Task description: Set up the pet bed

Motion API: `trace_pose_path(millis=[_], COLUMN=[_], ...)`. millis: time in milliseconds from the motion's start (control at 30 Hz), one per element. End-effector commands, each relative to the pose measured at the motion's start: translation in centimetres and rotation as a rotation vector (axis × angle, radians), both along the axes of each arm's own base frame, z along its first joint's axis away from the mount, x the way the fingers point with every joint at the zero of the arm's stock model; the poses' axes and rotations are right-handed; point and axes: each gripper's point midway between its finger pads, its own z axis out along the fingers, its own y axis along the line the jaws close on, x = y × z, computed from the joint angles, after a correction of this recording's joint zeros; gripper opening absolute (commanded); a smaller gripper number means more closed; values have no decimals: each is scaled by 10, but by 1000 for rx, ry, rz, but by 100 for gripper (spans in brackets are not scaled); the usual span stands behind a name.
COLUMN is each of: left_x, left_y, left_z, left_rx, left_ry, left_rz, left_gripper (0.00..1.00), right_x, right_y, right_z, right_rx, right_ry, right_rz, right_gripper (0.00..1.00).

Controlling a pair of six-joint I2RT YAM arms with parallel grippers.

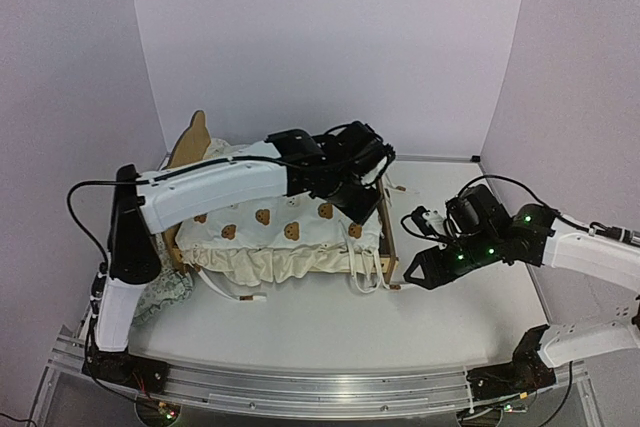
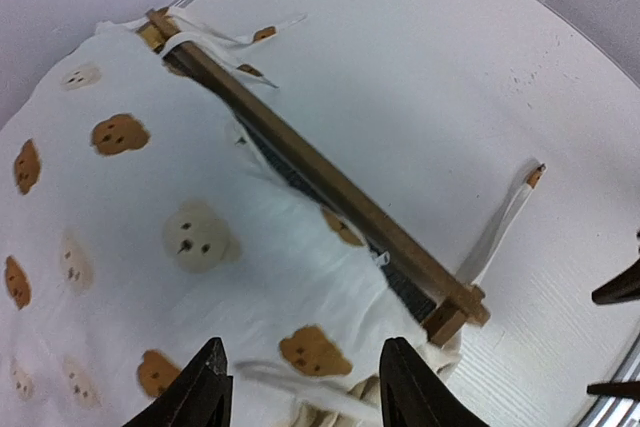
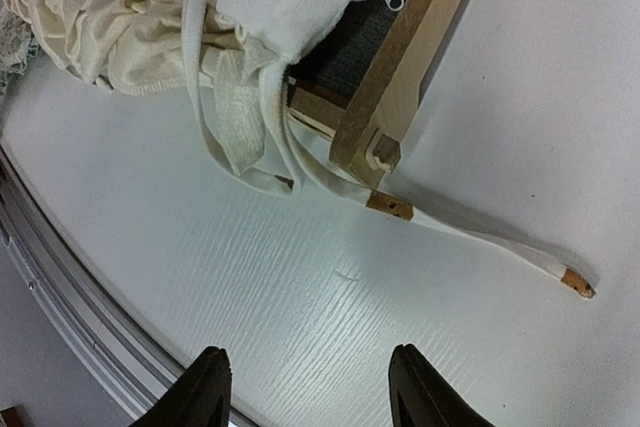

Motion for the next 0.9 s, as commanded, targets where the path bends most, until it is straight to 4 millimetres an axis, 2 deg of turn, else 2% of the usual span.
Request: trace_pose_path(millis=[0, 100, 333, 433, 700, 833, 867], left_x=[5, -2, -13, -16, -17, -15, -15], left_y=[-22, -25, -18, -21, -23, -26, -26], left_z=[3, -17, -54, -71, -89, -87, -84], left_rx=[-32, -9, 46, 62, 68, 51, 40], left_ry=[30, 75, 160, 196, 232, 222, 215], left_rz=[-50, -71, -65, -71, -52, -44, -40], left_gripper=[50, 50, 50, 46, 28, 4, 1], right_x=[-7, -9, -8, -7, -14, -18, -16], right_y=[-2, -7, -12, -12, -10, -1, 0], right_z=[6, 8, 8, 8, -2, -17, -21], right_rx=[45, 50, 29, 26, 28, 24, 17], right_ry=[-6, -24, -50, -46, -2, 23, 16], right_rz=[-8, -18, -23, -24, -1, 66, 76], right_gripper=[55, 56, 56, 57, 57, 58, 58])
